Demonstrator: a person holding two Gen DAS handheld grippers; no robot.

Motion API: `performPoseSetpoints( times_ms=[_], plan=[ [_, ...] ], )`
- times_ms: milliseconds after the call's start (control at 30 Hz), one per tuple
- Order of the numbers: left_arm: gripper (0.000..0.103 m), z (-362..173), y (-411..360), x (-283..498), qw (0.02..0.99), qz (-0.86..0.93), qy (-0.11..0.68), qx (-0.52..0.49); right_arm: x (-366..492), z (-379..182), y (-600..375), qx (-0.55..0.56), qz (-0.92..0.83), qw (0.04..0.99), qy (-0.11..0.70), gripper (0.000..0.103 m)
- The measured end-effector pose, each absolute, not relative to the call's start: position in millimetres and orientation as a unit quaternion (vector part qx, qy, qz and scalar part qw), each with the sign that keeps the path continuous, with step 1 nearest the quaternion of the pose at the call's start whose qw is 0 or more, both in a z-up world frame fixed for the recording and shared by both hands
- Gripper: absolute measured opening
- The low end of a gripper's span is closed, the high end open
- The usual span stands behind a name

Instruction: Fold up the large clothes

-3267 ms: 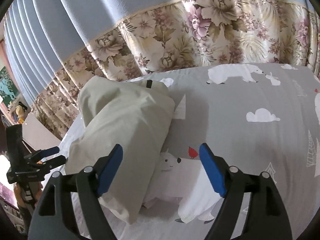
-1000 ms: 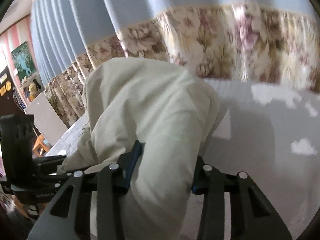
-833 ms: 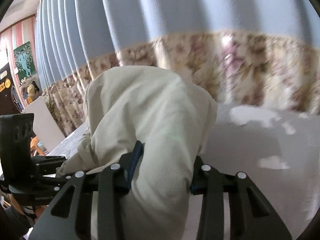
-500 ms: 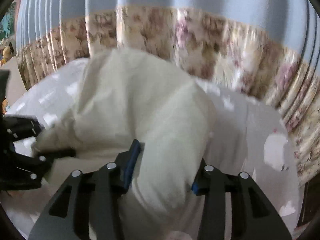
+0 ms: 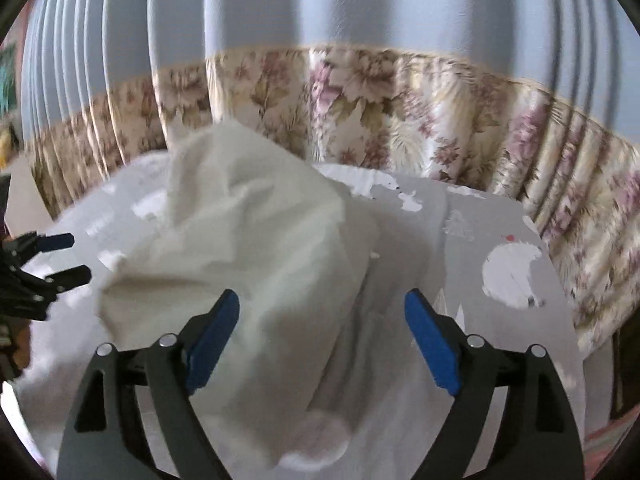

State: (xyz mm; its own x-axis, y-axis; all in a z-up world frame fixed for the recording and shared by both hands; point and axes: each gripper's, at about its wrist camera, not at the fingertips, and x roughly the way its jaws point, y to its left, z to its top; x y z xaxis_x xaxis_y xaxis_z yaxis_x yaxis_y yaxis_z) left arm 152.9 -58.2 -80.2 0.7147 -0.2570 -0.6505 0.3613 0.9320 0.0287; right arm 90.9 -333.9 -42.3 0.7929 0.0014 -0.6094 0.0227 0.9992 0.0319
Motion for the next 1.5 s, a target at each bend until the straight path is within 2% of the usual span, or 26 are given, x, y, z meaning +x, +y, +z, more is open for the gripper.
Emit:
performPoseSetpoints(
  times_ms=[167,367,533,1067,1333,1500],
  plan=[
    [0.100,-41,-44,122,0.938,-0.146,0.308,0.061,44,-23,-315,0.058,-0.001,0.957,0.284,0.101],
    [0.100,-30,-37,104,0.921,-0.154,0.357,0.039,12,-21,-298,0.082,-0.072,0.954,0.280,0.101],
    [0.100,-25,-25,90,0.922,-0.128,0.366,0.006,-1,-20,-294,0.131,-0.114,0.933,0.316,0.101],
    [0.100,26,-13,10,0.962,-0.051,0.259,0.072,-60,16,-231,0.062,-0.145,0.949,0.272,0.101],
    [0.100,36,3,-18,0.965,-0.050,0.255,0.030,-72,30,-218,0.062,-0.152,0.954,0.252,0.101],
    [0.100,33,6,-19,0.966,-0.028,0.255,0.045,-72,30,-219,0.065,-0.148,0.953,0.255,0.101]
  ],
)
